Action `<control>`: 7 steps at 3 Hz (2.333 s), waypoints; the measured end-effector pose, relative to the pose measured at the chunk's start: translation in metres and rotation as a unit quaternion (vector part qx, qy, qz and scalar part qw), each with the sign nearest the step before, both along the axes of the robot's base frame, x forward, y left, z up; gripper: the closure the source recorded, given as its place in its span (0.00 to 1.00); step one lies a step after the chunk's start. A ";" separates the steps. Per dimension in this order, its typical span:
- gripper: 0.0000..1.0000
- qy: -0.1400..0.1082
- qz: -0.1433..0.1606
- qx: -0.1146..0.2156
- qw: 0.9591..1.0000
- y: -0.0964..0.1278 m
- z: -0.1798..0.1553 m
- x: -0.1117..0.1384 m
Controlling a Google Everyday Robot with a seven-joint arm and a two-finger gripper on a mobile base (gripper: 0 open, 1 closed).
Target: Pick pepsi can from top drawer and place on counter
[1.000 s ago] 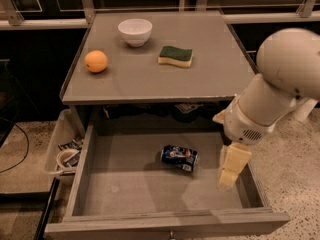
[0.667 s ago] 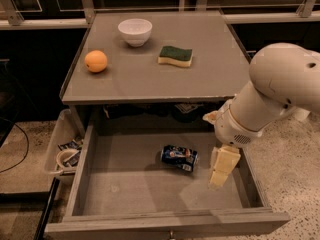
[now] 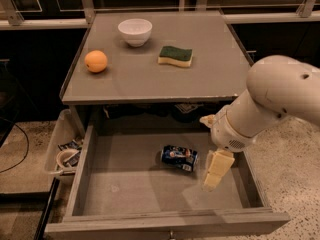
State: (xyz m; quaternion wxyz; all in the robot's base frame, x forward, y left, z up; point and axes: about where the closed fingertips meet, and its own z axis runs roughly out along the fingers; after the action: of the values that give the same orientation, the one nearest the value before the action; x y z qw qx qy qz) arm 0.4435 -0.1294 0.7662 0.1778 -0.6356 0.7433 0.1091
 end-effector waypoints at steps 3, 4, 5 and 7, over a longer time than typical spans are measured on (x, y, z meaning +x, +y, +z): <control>0.00 -0.095 -0.018 0.095 0.991 0.020 -0.095 0.040; 0.00 -0.113 -0.016 0.107 0.988 0.022 -0.113 0.062; 0.00 -0.095 -0.019 0.142 0.985 0.027 -0.130 0.083; 0.00 -0.063 -0.030 0.178 0.982 0.036 -0.145 0.097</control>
Offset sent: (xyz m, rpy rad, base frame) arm 0.0431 0.0202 -0.1064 0.2199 -0.2477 -0.0433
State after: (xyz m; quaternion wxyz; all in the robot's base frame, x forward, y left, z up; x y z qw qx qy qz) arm 0.5404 -0.0933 0.6212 0.3375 -0.5766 0.7184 0.1936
